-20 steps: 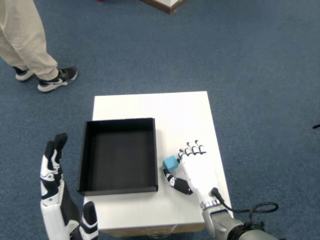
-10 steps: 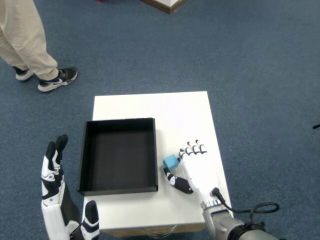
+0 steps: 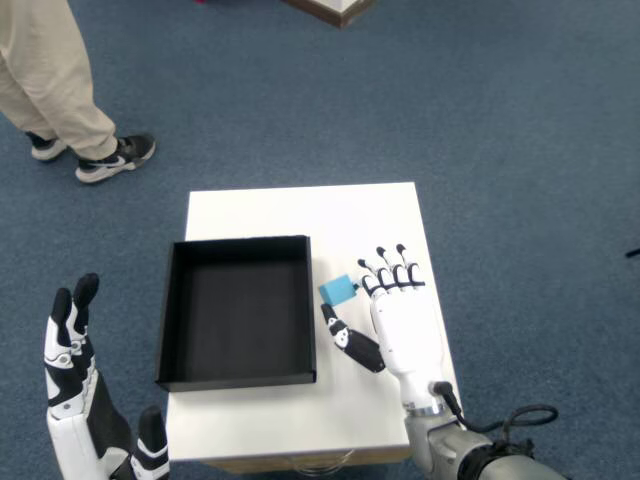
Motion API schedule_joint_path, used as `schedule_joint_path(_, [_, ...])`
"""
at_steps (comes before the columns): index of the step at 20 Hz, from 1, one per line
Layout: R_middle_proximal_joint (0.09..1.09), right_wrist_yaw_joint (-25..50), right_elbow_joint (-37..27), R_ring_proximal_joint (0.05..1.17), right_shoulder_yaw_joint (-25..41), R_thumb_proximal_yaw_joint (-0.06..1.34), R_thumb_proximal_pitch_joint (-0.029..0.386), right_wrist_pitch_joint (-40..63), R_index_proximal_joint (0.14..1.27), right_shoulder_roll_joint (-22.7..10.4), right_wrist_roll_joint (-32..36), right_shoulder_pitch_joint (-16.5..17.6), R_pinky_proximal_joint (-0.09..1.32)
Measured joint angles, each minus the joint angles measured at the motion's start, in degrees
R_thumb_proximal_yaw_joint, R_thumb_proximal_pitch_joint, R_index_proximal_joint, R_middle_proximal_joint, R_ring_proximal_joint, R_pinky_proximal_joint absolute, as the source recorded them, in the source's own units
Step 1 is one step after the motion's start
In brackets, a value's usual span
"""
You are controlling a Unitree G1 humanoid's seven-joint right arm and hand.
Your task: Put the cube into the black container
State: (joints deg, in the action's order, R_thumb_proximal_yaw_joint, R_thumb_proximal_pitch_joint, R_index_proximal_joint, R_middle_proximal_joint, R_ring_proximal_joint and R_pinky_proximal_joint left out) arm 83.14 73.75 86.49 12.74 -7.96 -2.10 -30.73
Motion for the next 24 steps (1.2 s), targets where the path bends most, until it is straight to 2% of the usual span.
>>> schedule_joint_path(3, [0.44,4.16,-1.38,0.28,-0.16,1.18,0.154,1.06,1.14,-0.18,-1.44,-0.49,0.16])
schedule_joint_path(7, [0.43,8.87,-11.60,0.28,-2.36,1.19,0.154,1.31,1.14,-0.93,-6.53,-4.83,0.16])
schedule_joint_path(15, [0.40,8.98,-24.53,0.26,-11.97,1.20,0.154,-4.27,1.14,-2.49,-16.59,-5.09,0.12])
schedule_joint_path(19, [0.40,8.93,-27.50,0.26,-14.04,1.21,0.155,-6.57,1.14,-2.46,-20.24,-5.14,0.11])
schedule_joint_path(24, [0.41,8.36,-26.83,0.26,-14.16,1.21,0.154,-8.09,1.15,-2.33,-21.31,-6.55,0.10])
